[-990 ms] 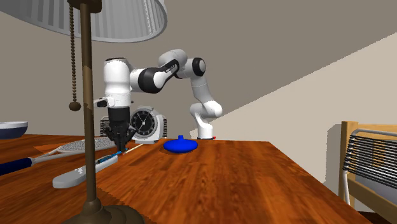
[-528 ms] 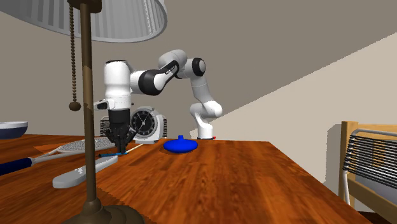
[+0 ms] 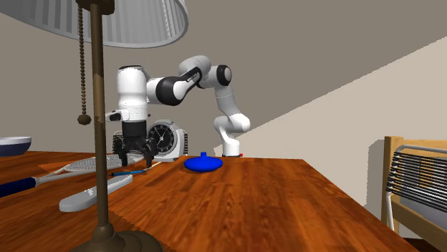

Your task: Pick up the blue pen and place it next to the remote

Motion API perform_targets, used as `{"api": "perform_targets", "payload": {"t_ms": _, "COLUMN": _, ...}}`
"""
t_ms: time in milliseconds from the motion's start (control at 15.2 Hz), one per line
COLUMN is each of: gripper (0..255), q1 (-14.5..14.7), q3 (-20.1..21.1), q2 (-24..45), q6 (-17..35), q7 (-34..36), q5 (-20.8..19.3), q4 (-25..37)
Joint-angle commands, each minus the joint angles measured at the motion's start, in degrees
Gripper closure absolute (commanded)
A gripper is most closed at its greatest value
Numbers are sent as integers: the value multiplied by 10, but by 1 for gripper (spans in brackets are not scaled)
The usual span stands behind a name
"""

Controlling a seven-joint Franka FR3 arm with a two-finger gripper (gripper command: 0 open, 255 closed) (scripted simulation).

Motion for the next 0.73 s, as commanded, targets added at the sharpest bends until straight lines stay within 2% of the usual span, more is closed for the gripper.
{"api": "perform_targets", "payload": {"t_ms": 0, "gripper": 0, "q1": 1, "q3": 1, "q2": -7, "q6": -26, "q7": -1, "q5": 2, "q4": 20}}
{"api": "perform_targets", "payload": {"t_ms": 132, "gripper": 0, "q1": 2, "q3": 2, "q2": -14, "q6": -58, "q7": -2, "q5": 3, "q4": 44}}
{"api": "perform_targets", "payload": {"t_ms": 660, "gripper": 0, "q1": 2, "q3": 2, "q2": -14, "q6": -58, "q7": -2, "q5": 3, "q4": 44}}
